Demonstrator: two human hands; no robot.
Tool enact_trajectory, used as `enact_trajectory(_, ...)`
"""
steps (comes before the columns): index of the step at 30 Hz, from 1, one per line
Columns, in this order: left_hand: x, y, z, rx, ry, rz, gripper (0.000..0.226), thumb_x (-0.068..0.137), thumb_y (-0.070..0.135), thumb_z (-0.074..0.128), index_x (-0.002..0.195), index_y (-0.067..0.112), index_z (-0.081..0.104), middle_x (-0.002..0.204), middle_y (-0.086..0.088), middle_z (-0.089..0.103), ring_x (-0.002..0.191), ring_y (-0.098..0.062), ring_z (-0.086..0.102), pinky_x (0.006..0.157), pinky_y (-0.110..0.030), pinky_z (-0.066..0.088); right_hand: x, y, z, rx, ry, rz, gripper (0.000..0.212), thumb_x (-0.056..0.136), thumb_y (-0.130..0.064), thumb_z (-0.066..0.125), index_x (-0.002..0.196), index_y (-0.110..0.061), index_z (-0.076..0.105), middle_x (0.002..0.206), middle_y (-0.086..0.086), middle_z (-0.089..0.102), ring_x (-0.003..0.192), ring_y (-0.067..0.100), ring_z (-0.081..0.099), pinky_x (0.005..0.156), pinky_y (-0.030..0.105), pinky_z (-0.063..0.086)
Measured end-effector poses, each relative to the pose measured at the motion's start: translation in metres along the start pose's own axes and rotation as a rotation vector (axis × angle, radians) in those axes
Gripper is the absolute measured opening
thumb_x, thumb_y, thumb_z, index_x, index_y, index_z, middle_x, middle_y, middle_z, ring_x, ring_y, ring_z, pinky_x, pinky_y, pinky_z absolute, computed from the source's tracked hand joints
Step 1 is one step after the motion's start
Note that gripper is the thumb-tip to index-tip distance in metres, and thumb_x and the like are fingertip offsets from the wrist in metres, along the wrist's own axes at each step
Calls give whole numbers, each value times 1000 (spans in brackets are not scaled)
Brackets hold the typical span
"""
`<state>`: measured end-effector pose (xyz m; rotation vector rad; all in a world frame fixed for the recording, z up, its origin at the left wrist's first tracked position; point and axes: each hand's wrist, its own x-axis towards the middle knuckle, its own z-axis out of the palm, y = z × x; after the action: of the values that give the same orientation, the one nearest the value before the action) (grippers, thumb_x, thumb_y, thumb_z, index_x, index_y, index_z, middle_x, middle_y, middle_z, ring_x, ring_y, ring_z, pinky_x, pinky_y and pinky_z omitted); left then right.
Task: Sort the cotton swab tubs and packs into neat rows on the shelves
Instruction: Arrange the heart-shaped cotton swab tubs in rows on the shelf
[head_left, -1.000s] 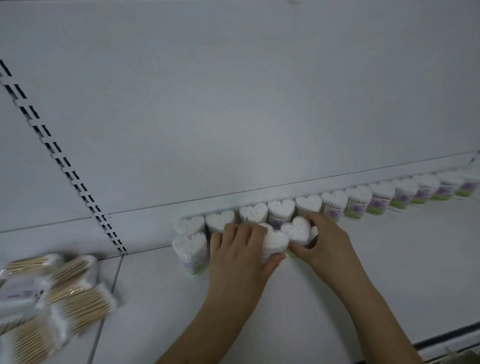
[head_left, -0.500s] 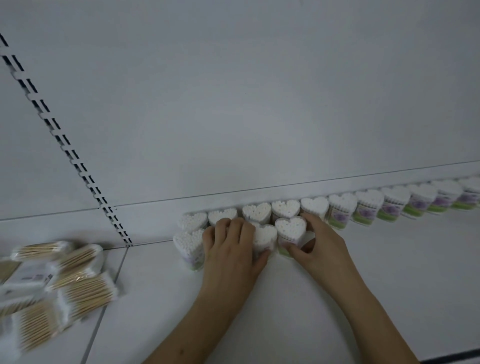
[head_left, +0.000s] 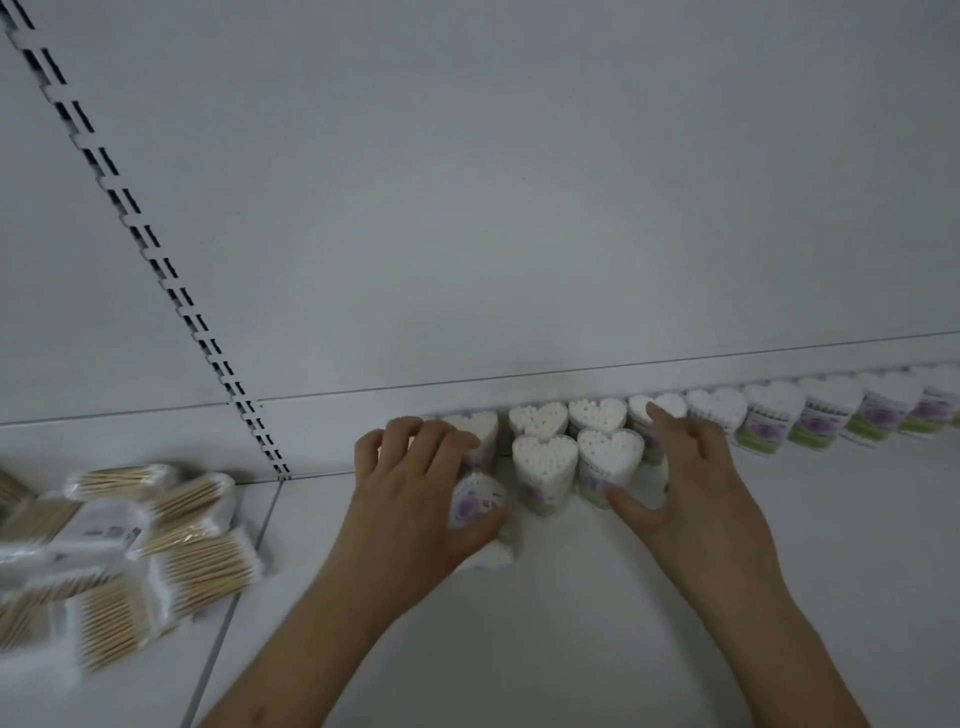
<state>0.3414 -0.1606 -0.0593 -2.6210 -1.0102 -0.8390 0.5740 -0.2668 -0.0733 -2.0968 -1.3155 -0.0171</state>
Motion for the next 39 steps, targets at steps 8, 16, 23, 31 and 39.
enact_trajectory(8,-11,-13,9,65,-212,210,66,74,72,58,117,22,65,118,9,63,116,-22,53,100,-40,30,3,-26,16,-20,252,-315,51,83,-42,64,127,-17,63,127,4,56,113,29,54,98,36,35)
enact_trajectory(16,-7,-14,5,-1,-216,203,85,59,78,59,123,22,61,115,3,54,108,-23,48,97,-36,30,0,-26,44,-51,116,-461,45,91,-48,51,126,-23,65,130,-6,59,129,20,49,114,52,30)
enact_trajectory(23,-2,-15,19,28,-103,140,101,47,68,85,125,15,48,122,-6,55,113,-28,54,94,-39,42,4,-16,50,17,53,-475,40,91,-40,49,122,-22,67,126,-6,61,122,19,54,106,46,40)
enact_trajectory(31,-13,-16,11,48,-154,181,77,82,75,51,132,17,55,131,-2,55,119,-25,52,102,-42,40,4,-12,54,23,79,-470,38,89,-36,53,122,-22,67,127,-5,61,122,20,54,102,40,43)
enact_trajectory(39,-13,-22,25,79,-65,174,50,83,43,72,123,16,62,125,-3,60,113,-28,57,88,-38,45,3,-10,57,18,100,-478,37,89,-31,58,123,-21,66,127,-5,60,122,18,53,103,35,40)
